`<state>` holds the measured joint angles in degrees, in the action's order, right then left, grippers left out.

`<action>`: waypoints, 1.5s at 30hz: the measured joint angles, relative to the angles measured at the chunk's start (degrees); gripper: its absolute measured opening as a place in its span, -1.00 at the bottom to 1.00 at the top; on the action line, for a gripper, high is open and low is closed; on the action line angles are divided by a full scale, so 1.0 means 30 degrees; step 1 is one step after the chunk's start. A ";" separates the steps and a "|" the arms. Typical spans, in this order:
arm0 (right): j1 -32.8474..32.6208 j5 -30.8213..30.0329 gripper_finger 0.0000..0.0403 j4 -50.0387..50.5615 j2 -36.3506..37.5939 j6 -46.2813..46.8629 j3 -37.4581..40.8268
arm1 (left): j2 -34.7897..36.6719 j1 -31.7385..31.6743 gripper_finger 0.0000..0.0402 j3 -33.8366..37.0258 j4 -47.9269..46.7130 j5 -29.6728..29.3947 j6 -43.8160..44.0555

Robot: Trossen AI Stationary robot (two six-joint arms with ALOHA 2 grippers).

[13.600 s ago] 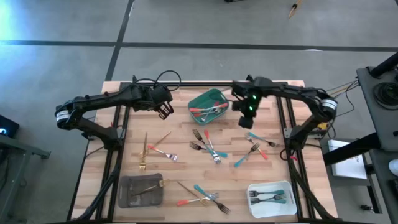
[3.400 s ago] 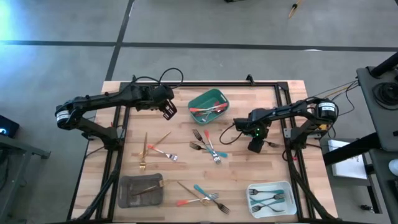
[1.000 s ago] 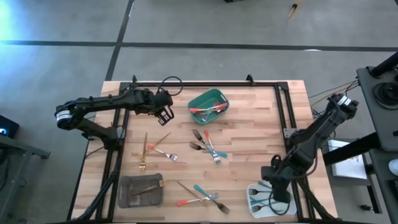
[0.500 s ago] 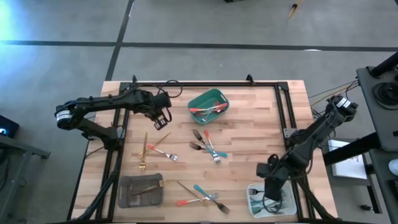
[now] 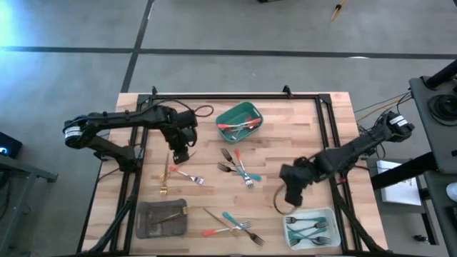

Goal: Sort silverware by color (type)
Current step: Put the orange fork into the green bin

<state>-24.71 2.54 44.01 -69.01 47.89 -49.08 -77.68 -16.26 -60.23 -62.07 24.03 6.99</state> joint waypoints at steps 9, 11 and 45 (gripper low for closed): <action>0.5539 -0.2049 -0.49 -0.0284 -0.0489 -0.0629 0.0000 | 0.0208 0.3103 -1.00 0.0000 -0.0877 0.0165 0.2995; 0.6770 -0.2046 -0.49 -0.0720 -0.0982 0.0440 0.0000 | 0.0343 0.3686 -1.00 0.0000 -0.1458 -0.0438 0.4630; 0.8416 -0.0320 -0.52 -0.2037 -1.3800 -0.0487 -1.0142 | 0.7384 0.6734 -1.00 0.0000 -0.2620 -0.7739 1.2209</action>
<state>0.54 1.58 37.89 -110.41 46.42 -79.50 -55.53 3.94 -60.23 -69.93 0.82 43.62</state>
